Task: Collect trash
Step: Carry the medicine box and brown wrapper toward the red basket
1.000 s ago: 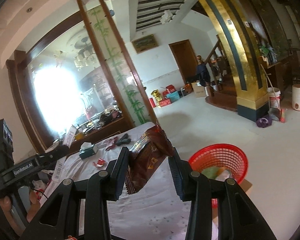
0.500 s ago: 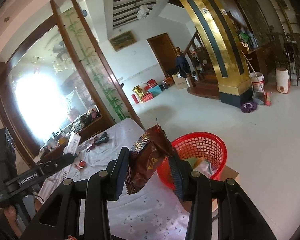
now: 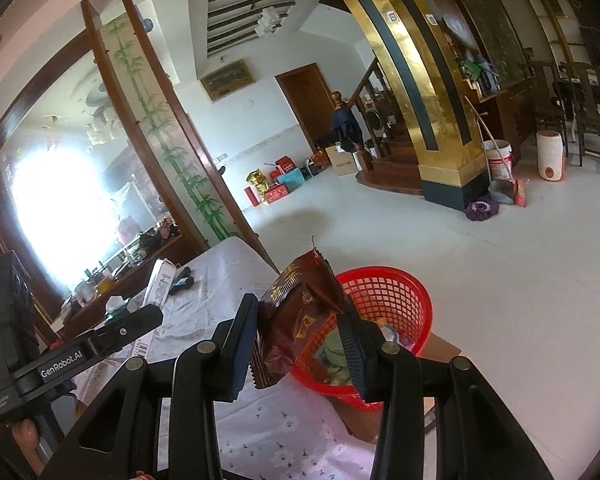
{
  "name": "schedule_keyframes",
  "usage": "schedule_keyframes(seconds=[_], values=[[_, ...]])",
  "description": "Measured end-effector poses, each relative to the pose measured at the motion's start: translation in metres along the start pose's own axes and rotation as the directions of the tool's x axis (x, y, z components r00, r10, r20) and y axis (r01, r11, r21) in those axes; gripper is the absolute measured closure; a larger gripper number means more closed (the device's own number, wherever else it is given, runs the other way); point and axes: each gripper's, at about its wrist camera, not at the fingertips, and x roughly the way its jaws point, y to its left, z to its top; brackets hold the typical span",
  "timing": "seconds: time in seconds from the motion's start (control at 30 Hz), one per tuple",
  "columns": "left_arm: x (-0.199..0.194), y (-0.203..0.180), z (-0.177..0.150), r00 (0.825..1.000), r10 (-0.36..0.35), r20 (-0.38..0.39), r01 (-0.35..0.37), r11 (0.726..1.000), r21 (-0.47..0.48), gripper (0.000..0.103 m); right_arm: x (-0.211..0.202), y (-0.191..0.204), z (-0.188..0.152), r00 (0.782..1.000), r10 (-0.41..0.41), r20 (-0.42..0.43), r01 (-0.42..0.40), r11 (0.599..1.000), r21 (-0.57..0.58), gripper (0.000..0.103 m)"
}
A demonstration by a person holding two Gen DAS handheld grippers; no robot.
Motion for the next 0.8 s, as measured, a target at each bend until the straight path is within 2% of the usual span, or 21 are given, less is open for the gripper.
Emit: schedule_keyframes(seconds=[0.2,0.53,0.8], values=[[0.025,0.001,0.000,0.998,-0.039,-0.045,0.039,0.999,-0.015,0.043,0.015,-0.014,0.002,1.000,-0.011,-0.022,0.012,1.000,0.029,0.060],[0.068,0.002,0.011,0.984,-0.128,-0.121,0.121,0.991,-0.064,0.043,0.031,-0.026,0.007,0.999,-0.032,-0.037,0.033,0.999,0.041,0.060],[0.100,0.006,0.019,0.952,-0.216,-0.218,0.193,0.974,-0.121,0.043,0.046,-0.034,0.006,0.997,-0.048,-0.064,0.051,0.997,0.054,0.060]])
